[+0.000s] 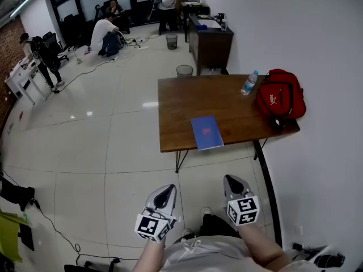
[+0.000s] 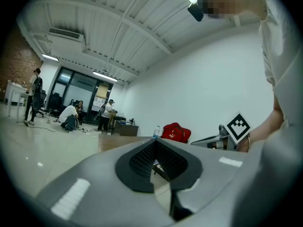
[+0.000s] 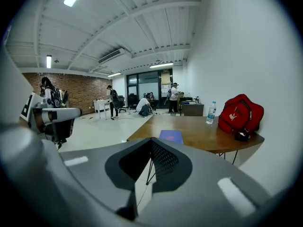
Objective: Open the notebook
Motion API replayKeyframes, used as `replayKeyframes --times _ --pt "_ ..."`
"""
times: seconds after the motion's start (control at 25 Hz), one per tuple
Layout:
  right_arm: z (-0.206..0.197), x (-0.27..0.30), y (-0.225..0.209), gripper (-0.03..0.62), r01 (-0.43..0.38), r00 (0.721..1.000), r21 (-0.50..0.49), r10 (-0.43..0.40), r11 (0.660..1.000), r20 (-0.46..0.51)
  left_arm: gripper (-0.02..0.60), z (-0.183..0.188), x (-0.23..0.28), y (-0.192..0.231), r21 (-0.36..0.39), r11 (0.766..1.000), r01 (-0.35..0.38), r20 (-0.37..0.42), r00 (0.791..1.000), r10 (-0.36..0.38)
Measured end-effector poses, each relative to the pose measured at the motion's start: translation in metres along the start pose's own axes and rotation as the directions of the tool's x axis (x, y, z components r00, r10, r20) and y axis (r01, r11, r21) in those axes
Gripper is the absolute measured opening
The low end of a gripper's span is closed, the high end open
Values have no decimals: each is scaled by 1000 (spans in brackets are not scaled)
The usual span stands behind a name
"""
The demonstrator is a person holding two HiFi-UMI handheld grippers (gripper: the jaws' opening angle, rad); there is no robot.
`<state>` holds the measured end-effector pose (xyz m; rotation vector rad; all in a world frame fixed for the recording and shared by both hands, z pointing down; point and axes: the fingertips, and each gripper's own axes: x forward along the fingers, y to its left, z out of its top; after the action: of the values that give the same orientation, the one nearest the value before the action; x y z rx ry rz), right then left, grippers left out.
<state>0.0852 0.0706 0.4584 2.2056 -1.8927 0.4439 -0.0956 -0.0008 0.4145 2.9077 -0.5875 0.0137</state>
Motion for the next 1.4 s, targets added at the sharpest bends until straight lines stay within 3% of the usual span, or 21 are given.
replayKeyframes --times 0.56,0.68,0.88,1.16,1.4 --pt "-9 147 -85 6 -24 989 40 30 999 -147 6 -33 139 69 -59 998 -11 -111 994 4" --pt "-22 180 -108 83 -26 979 65 39 998 -201 6 -45 173 82 -84 996 -15 -137 991 3" --pt "-56 225 -138 81 -1 958 105 32 994 -287 6 -77 212 102 -131 991 -29 -201 980 2" --pt "-102 251 -158 84 37 923 168 30 985 -383 6 -110 236 110 -172 984 -39 -270 963 -9" --pt "-109 250 -159 66 37 922 174 33 984 -386 6 -118 246 113 -184 982 -36 -288 957 -19"
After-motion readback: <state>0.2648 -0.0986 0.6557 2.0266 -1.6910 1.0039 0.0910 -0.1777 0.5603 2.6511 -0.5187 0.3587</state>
